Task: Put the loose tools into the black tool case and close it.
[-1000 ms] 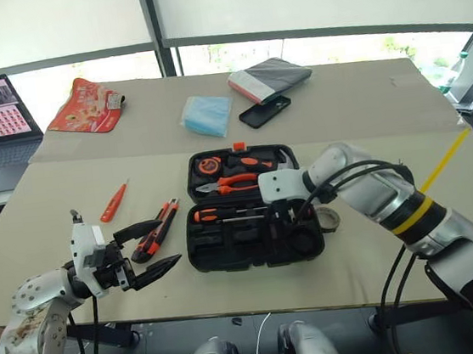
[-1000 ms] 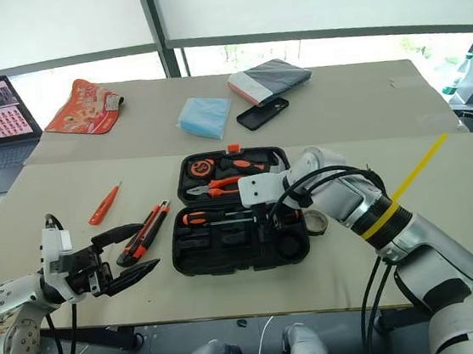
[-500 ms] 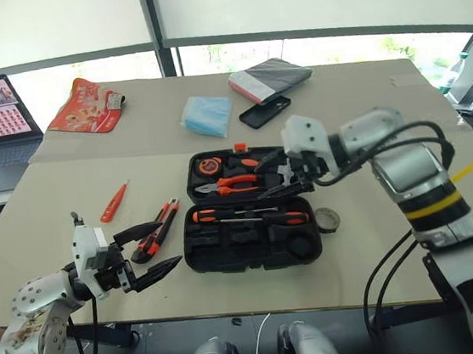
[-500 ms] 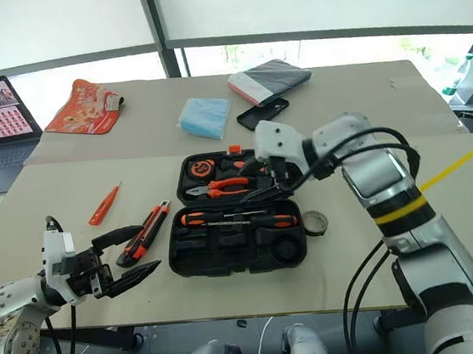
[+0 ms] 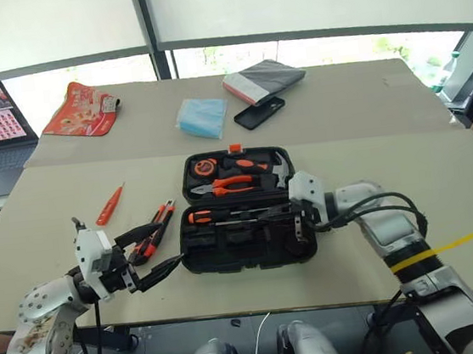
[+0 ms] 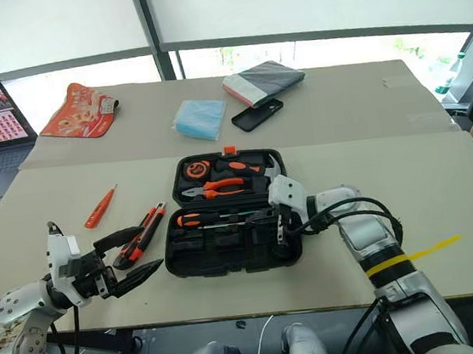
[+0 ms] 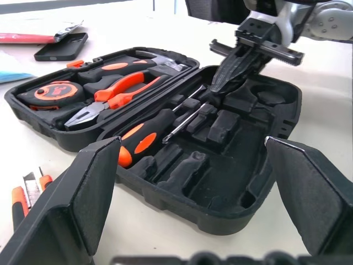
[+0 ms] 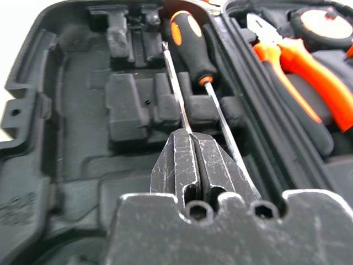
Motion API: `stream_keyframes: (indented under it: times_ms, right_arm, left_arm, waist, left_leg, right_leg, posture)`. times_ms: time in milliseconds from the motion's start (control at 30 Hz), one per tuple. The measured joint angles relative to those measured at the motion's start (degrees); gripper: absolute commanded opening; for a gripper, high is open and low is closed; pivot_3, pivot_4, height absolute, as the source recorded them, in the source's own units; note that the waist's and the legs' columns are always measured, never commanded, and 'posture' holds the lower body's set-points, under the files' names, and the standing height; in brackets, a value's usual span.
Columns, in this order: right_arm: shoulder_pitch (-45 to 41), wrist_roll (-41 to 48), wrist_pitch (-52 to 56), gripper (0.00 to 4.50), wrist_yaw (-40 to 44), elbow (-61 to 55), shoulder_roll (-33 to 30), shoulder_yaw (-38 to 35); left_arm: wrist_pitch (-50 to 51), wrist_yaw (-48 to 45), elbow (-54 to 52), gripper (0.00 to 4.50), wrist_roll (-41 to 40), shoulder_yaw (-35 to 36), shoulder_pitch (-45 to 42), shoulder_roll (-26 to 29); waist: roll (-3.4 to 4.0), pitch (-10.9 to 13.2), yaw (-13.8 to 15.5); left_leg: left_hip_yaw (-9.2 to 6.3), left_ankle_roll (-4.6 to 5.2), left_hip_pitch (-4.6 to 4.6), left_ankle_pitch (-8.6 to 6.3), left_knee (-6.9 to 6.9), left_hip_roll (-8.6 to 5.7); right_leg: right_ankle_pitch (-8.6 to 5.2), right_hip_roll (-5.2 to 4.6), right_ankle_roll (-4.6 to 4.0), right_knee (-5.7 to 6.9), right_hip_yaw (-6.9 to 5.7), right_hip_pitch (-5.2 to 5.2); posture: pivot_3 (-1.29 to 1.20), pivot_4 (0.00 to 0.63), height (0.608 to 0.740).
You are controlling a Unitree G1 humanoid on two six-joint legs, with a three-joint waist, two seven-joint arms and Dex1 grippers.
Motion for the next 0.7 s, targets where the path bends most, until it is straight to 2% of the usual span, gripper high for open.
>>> stream_keyframes:
  times_ms: [333, 433, 567, 700]
  right_arm:
    - [-2.21, -2.16, -2.10, 0.04, -1.42, 2.95, 2.59, 1.37]
    - [-0.06, 1.77, 0.22, 0.80, -1.41, 1.22, 2.69, -1.40]
    - [5.89, 12.01, 3.09, 2.26, 0.62, -6.24, -0.85, -11.11]
    - [12.76, 17.13, 1.78, 3.41, 0.47, -14.30, -2.07, -17.21]
  left_arm:
    - [-3.75, -0.77, 3.59, 4.50, 1.12, 0.99, 1.11, 0.50]
    - [-3.14, 0.53, 3.77, 4.50, 0.00, 4.09, 3.35, 0.37]
    - [-3.85, 3.84, 6.98, 4.50, -1.42, 12.52, 8.03, -0.39]
    - [-5.71, 7.87, 11.70, 4.50, -1.41, 19.91, 11.26, -1.44]
  waist:
    - [-0.01, -0.02, -1.13]
    - [-0.01, -0.01, -1.03]
    - [0.00, 0.00, -0.59]
    - [-0.03, 0.01, 0.18]
  left_leg:
    - [0.00, -0.05, 0.13, 0.02, -0.10, 0.05]
    - [-0.01, -0.05, 0.01, 0.02, -0.13, 0.04]
    - [-0.05, 0.11, -0.14, -0.07, -0.12, 0.01]
    - [-0.06, 0.29, -0.12, -0.22, -0.12, 0.01]
  right_leg:
    - [-0.01, -0.01, -0.03, 0.02, 0.07, 0.04]
    - [-0.01, -0.05, -0.06, 0.00, 0.07, -0.07]
    - [0.03, -0.17, -0.14, -0.14, 0.00, -0.11]
    - [-0.02, -0.24, -0.04, -0.24, -0.06, -0.07]
  posture:
    - [0.00, 0.150, 0.740]
    - [0.00, 0.150, 0.740]
    - [0.00, 0.150, 0.740]
    - [0.00, 0.150, 0.740]
